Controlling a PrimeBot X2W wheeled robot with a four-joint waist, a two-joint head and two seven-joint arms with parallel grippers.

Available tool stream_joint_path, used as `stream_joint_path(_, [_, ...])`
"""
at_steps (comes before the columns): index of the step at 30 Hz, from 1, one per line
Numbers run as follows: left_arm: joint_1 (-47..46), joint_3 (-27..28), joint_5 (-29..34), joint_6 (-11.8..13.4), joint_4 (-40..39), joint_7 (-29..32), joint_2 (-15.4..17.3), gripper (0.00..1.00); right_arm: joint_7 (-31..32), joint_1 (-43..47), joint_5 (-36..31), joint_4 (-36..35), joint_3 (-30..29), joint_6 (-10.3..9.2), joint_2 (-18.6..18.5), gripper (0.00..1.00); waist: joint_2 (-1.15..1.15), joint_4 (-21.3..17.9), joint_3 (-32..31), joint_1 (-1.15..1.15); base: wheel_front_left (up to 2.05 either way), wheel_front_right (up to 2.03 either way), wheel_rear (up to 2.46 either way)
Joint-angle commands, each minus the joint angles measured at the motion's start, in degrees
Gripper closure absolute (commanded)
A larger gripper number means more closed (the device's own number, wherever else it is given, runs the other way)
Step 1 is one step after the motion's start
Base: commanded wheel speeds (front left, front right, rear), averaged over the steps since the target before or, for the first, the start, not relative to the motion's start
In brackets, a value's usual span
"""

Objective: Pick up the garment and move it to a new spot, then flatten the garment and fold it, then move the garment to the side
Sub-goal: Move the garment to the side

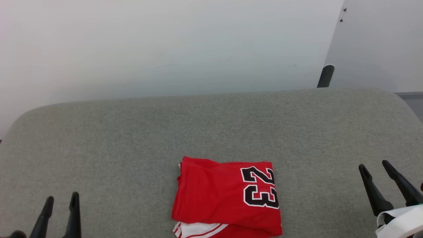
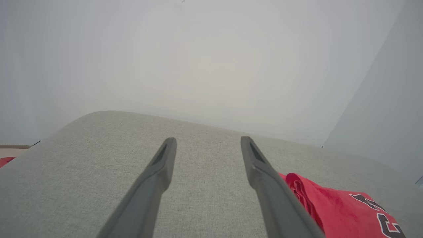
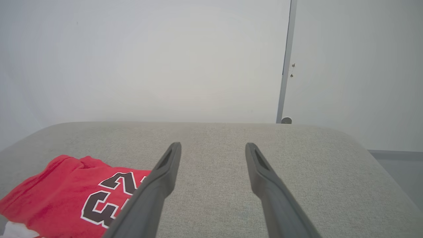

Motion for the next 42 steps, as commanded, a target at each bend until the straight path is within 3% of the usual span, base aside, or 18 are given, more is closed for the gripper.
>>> stream_joint_path(1, [0.29, 0.19, 0.46, -0.31, 0.11, -0.18, -0.21, 0.00, 0.31, 0.62, -0.29, -0.05, 0.19, -0.02, 0.05, 0.00, 0.00, 0.31, 0.01, 0.00, 0.00, 0.00, 0.00])
stream_joint_path(9, [-0.61, 0.85, 0.17, -0.53, 1.19, 0.26, -0.16, 0.00, 3.05, -0.80, 0.30, 0.39, 2.92, -0.02, 0.96, 0.00, 0.00, 4.18, 0.51, 0.00, 0.00, 0.00, 0.00])
stream_joint_path(18, [-2.71, -1.31, 0.16, -0.64, 1.87, 1.61, -0.33, 0.00, 10.73, -3.89, 1.83, 3.88, 4.72, -0.02, 3.11, 0.00, 0.00, 10.05, 2.13, 0.00, 0.00, 0.00, 0.00])
stream_joint_path(29, [-7.03, -4.77, 0.08, -0.95, 3.18, 1.24, -2.60, 0.00, 26.94, -9.03, 1.23, 9.88, 3.98, -0.01, 5.53, 0.00, 0.00, 16.07, 7.79, 0.00, 0.00, 0.00, 0.00])
stream_joint_path(42, [-10.66, -6.87, -0.36, -1.59, 6.07, 0.33, -3.80, 0.00, 42.26, -11.93, -0.70, 15.36, 1.18, -0.01, 10.04, 0.00, 0.00, 18.09, 11.28, 0.00, 0.00, 0.00, 0.00])
